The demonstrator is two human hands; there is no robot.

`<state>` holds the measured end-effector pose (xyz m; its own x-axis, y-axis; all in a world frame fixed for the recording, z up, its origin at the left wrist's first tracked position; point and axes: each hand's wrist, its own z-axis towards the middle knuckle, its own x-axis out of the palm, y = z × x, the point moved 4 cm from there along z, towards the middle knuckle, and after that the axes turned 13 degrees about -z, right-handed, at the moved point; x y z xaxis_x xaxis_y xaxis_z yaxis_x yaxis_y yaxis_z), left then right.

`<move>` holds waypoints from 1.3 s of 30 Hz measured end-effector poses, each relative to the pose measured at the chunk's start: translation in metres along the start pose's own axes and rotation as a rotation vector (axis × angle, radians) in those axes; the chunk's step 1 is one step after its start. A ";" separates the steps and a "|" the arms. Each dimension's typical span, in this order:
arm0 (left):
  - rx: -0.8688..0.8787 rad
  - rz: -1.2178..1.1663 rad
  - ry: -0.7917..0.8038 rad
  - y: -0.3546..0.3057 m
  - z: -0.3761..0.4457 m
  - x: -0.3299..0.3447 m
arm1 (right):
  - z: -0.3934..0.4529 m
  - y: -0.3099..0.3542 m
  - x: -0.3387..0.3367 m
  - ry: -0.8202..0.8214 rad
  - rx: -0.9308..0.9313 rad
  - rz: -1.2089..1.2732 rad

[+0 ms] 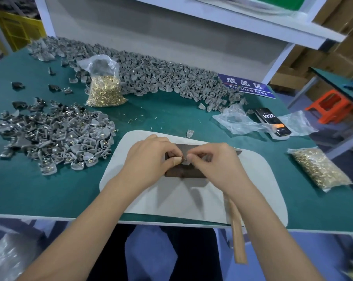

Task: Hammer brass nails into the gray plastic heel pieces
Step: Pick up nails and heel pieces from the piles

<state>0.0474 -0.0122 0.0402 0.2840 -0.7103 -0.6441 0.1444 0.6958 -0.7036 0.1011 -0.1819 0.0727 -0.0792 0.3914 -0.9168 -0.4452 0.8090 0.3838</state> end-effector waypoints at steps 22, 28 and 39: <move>-0.018 0.091 -0.158 -0.014 -0.013 0.015 | -0.049 -0.036 -0.016 0.011 0.073 -0.133; -0.007 0.159 -0.128 -0.015 -0.010 0.013 | -0.057 -0.012 -0.029 -0.179 0.045 -0.186; -0.045 0.197 -0.092 -0.017 -0.007 0.012 | -0.058 -0.006 -0.022 -0.098 0.048 -0.267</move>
<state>0.0413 -0.0335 0.0424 0.3880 -0.5470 -0.7418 0.0353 0.8131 -0.5811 0.0534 -0.2207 0.0839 0.1231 0.2001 -0.9720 -0.3961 0.9079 0.1368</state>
